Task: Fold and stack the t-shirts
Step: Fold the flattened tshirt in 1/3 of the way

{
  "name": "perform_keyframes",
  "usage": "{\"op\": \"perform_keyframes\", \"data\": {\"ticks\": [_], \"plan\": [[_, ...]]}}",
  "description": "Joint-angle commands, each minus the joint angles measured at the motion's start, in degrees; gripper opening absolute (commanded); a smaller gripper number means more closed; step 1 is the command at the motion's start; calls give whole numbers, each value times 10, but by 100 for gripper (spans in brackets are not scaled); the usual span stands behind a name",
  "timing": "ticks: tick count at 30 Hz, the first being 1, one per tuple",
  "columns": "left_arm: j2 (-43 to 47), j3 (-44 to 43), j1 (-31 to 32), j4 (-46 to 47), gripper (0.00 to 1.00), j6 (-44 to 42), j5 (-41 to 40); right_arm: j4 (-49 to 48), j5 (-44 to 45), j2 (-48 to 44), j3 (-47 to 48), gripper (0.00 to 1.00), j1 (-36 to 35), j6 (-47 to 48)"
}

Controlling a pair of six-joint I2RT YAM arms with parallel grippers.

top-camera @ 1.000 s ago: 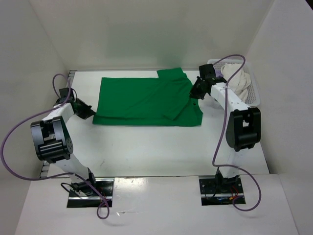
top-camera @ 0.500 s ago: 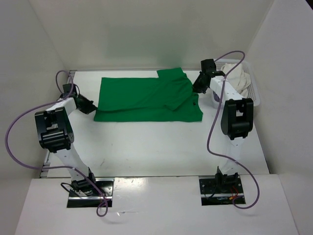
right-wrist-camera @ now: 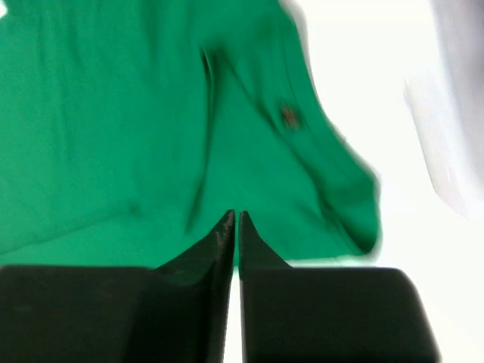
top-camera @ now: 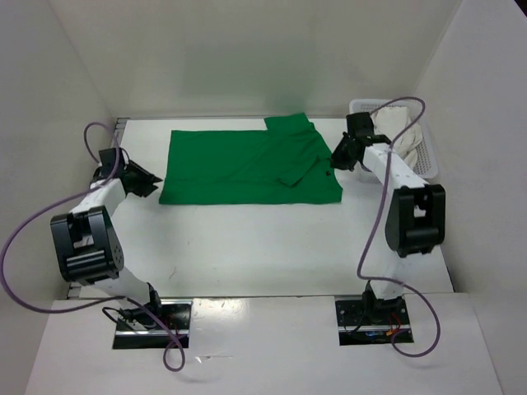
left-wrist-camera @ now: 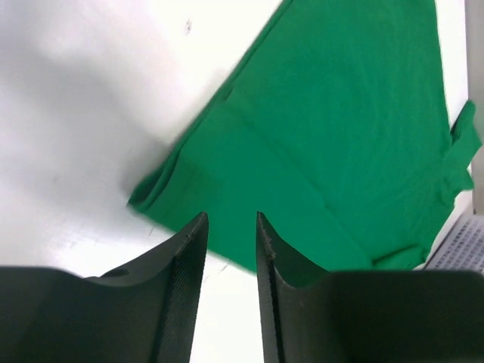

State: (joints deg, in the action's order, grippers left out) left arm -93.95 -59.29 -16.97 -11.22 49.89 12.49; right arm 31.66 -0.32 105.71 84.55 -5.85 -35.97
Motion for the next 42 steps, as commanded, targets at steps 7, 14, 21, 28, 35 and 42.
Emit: {"op": "perform_keyframes", "data": {"ticks": [7, 14, 21, 28, 35, 42], "plan": [[25, 102, -3, 21, 38, -14, 5, -67, 38, -129, -227, 14, 7, -31], [-41, 75, -3, 40, 26, -7, -7, -95, 58, -82, -238, 28, 7, -42], [-73, 64, -17, 35, 3, -7, -7, -114, 58, -46, -243, 30, 7, -62], [-55, 108, -57, 15, 0, -25, -2, -86, 58, -49, -261, 0, -4, -74], [30, 144, -69, -78, 0, -66, -13, -28, 46, -160, -371, 0, -9, -99], [174, 190, -69, -187, 6, -42, 10, 53, 3, -321, -426, 5, -43, -160]]}}
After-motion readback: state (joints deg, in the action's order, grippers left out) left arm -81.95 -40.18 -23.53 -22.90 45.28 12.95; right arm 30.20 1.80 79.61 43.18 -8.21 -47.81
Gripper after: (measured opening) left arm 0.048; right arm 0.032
